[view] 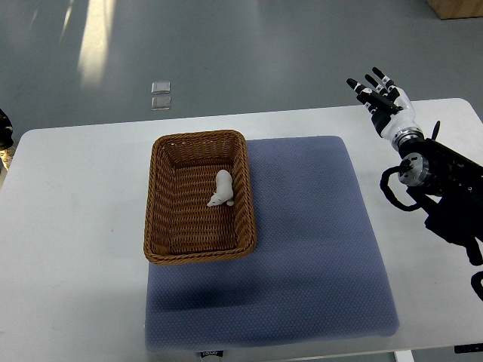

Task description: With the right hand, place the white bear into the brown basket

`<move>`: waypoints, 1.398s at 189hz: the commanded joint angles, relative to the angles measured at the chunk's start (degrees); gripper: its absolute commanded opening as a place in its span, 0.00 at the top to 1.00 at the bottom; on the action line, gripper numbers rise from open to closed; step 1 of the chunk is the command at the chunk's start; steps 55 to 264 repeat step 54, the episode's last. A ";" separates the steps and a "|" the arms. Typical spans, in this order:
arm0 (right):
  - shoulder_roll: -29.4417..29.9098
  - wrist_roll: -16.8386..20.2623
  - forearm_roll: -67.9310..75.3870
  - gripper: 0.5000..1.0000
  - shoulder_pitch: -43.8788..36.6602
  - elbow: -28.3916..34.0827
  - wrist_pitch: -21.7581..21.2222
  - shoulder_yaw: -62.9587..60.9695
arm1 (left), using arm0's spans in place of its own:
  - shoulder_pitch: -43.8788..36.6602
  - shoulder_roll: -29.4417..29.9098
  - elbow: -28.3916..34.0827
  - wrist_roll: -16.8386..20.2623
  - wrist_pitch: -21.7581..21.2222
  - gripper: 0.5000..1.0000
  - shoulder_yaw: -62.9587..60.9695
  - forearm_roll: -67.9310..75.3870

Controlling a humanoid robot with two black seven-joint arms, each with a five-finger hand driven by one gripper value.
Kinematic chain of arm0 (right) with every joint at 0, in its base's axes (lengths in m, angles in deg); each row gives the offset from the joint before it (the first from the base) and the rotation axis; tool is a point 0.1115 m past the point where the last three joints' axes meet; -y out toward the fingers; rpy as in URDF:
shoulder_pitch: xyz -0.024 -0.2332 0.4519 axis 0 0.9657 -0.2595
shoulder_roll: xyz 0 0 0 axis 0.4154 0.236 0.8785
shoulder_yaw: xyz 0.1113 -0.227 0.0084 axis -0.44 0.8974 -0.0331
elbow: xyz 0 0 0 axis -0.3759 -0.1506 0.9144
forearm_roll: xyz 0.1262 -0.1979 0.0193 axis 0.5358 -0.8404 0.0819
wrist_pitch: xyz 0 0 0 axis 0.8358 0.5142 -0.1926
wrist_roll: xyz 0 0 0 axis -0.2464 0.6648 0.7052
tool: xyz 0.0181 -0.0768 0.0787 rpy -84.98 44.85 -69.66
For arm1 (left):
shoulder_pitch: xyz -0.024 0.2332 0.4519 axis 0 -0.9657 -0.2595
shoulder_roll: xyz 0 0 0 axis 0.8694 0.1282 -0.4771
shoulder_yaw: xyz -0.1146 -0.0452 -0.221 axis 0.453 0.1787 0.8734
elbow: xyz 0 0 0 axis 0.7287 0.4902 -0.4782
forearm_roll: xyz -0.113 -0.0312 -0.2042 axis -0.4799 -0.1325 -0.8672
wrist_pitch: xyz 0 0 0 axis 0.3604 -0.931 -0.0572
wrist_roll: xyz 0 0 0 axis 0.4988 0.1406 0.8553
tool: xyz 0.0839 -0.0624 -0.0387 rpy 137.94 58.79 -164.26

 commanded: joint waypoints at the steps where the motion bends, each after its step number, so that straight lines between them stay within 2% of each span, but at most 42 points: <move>1: 0.17 -0.28 -0.21 0.15 0.16 -0.01 0.08 0.08 | 0.00 0.00 -0.14 0.05 0.01 0.00 0.09 -0.06; 264: -0.10 -0.63 -0.30 0.15 0.43 0.08 0.08 0.08 | 0.00 0.00 0.39 -0.03 0.01 0.00 0.00 0.03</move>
